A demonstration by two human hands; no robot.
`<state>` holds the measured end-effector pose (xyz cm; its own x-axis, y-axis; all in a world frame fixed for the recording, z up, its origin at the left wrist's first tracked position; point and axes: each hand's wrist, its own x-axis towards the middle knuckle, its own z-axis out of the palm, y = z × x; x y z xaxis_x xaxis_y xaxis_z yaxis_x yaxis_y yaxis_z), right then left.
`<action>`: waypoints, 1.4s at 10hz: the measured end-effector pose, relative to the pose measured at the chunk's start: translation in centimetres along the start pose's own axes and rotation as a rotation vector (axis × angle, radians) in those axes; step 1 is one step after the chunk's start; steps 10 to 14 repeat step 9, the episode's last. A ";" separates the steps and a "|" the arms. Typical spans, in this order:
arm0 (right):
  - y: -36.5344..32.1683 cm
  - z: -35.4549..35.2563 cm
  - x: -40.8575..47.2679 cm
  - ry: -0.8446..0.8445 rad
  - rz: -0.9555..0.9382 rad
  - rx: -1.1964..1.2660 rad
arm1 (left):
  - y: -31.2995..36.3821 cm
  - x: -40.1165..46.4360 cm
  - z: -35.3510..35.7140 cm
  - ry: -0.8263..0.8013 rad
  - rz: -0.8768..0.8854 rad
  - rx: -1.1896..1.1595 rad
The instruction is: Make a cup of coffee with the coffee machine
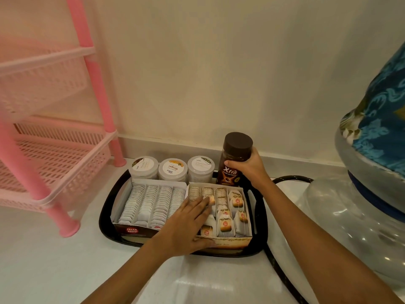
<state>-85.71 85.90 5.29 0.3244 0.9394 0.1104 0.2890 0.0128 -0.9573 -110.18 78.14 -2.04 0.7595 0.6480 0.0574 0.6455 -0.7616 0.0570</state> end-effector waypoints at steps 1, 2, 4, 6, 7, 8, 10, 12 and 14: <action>0.4 0.0 0.0 -0.024 0.019 0.013 | 0.0 0.0 0.0 -0.004 -0.003 -0.011; 0.6 0.0 -0.1 -0.070 0.031 0.037 | -0.1 0.0 0.2 -0.010 -0.002 -0.009; 0.2 -0.3 -0.5 -0.119 0.023 0.067 | -0.1 0.1 0.1 -0.008 0.002 -0.003; 0.0 -0.5 -1.8 -0.121 0.011 0.066 | 0.1 0.1 -0.1 -0.005 -0.014 0.027; -0.6 -0.8 -2.6 -0.098 0.006 0.014 | 0.3 -0.1 -0.5 -0.003 -0.030 0.011; -1.1 -0.4 -4.8 -0.016 -0.002 -0.113 | 0.7 -0.6 -1.2 0.015 -0.076 -0.016; -1.3 -0.4 -6.6 0.055 -0.018 -0.115 | 1.4 -1.4 -1.8 0.039 -0.126 -0.022; -1.3 -0.4 -6.6 0.055 -0.018 -0.115 | 1.4 -1.4 -1.8 0.039 -0.126 -0.022; -1.3 -0.4 -6.6 0.055 -0.018 -0.115 | 1.4 -1.4 -1.8 0.039 -0.126 -0.022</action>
